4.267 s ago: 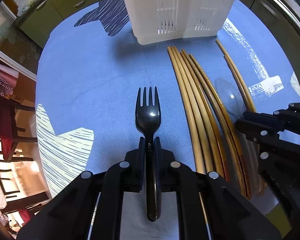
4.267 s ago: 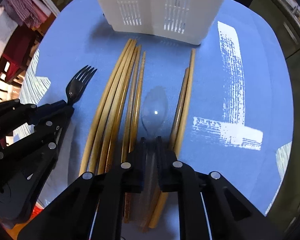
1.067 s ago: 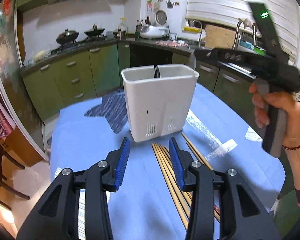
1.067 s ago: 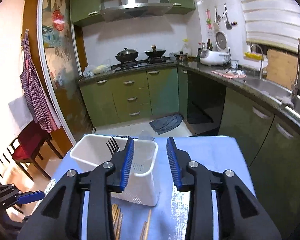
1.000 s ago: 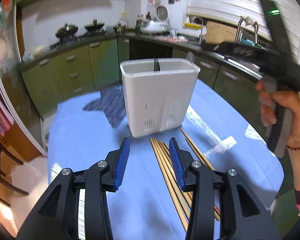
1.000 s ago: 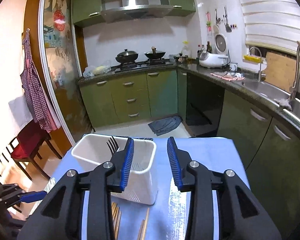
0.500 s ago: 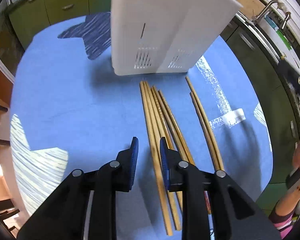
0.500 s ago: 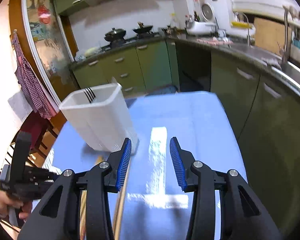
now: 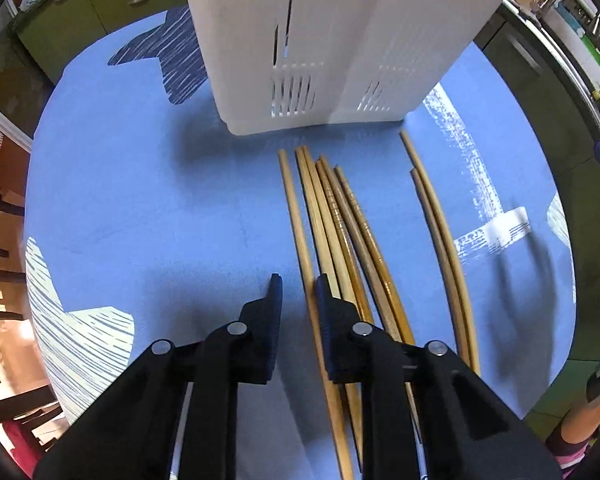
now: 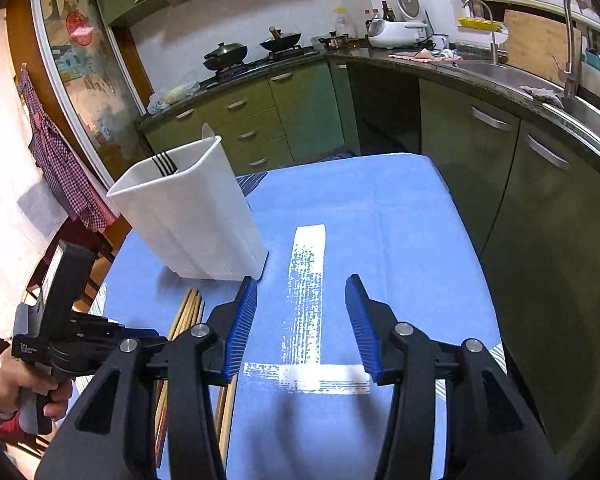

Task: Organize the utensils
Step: 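Lower both tools to the chopsticks and close each on one chopstick, then lift a chopstick upright with the left tool while the right tool lifts another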

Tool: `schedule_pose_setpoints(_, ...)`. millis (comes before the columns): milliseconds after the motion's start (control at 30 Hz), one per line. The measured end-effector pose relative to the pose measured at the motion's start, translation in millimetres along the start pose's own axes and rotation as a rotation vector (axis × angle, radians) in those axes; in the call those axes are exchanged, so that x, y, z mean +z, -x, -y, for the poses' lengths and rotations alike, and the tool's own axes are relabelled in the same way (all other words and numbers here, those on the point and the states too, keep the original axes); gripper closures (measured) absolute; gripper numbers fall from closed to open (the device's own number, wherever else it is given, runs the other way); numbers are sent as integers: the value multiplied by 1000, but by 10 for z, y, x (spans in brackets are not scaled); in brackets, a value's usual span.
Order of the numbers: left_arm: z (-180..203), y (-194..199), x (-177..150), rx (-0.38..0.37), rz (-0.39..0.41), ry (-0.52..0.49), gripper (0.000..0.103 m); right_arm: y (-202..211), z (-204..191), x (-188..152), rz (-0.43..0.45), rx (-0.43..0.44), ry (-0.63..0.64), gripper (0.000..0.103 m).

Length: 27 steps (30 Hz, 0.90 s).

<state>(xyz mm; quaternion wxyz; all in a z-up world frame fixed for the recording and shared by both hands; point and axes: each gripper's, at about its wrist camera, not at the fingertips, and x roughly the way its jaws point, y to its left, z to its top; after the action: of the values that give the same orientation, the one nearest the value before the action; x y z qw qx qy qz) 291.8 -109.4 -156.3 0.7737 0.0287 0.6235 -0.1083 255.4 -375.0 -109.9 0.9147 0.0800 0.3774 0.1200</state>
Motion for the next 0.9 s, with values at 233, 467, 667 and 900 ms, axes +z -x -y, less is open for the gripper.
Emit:
schedule_pose_setpoints(233, 201, -99, 94, 55, -8, -47, 94, -322, -372, -101, -140, -37, 122, 57)
schedule_pose_setpoints(467, -11, -43, 21, 51, 2, -23, 97, -829, -510, -270, -336, -17, 162, 83)
schedule_pose_setpoints(667, -243, 200, -94, 33, 78, 4, 97, -1069, -571, -305, -435, 31, 139, 90)
schedule_pose_setpoints(900, -335, 469, -179, 24, 157, -3, 97, -1247, -695, -335, -506, 2, 156, 90)
